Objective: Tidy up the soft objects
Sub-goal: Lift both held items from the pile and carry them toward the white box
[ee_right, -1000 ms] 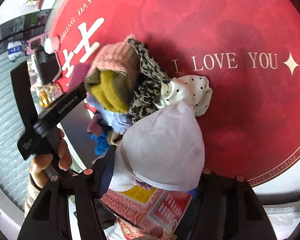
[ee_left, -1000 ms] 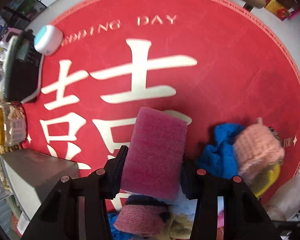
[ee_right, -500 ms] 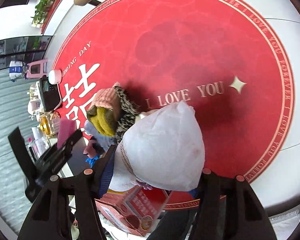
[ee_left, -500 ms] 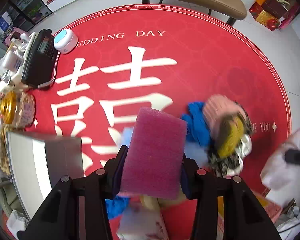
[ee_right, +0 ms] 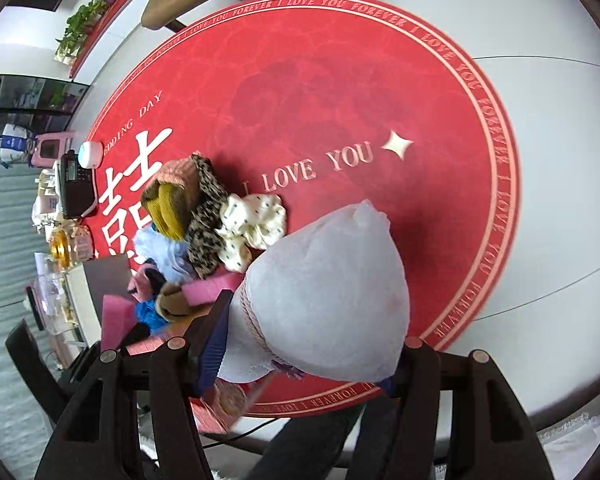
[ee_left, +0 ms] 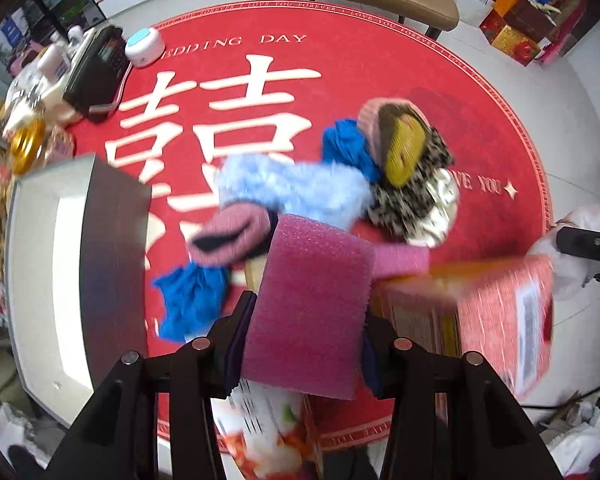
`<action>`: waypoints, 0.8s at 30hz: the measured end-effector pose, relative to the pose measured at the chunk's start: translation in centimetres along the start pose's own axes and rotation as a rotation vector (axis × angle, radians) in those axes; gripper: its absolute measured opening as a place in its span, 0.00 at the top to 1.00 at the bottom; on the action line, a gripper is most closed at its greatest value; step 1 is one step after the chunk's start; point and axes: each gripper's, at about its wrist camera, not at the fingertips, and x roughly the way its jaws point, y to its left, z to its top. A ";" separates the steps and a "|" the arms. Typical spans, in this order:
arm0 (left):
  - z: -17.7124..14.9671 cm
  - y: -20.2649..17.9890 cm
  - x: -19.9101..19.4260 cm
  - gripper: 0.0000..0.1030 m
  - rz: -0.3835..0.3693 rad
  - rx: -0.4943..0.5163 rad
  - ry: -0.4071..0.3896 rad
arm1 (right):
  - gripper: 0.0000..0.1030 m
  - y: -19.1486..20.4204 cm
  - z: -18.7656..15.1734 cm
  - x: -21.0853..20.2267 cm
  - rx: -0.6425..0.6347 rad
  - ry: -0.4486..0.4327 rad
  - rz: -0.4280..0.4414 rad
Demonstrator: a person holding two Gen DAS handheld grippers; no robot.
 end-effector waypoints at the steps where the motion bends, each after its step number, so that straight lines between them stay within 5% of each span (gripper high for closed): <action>1: -0.8 0.1 -0.3 0.54 -0.012 -0.008 -0.001 | 0.38 -0.1 -0.6 -0.2 0.000 -0.009 -0.009; 12: -7.5 -1.4 -2.1 0.54 -0.099 0.046 0.014 | 0.38 -1.1 -7.4 -1.4 -0.009 -0.014 -0.117; 24: -14.5 -5.5 -3.0 0.54 -0.091 0.042 0.058 | 0.39 -0.6 -13.9 0.6 -0.313 0.099 -0.181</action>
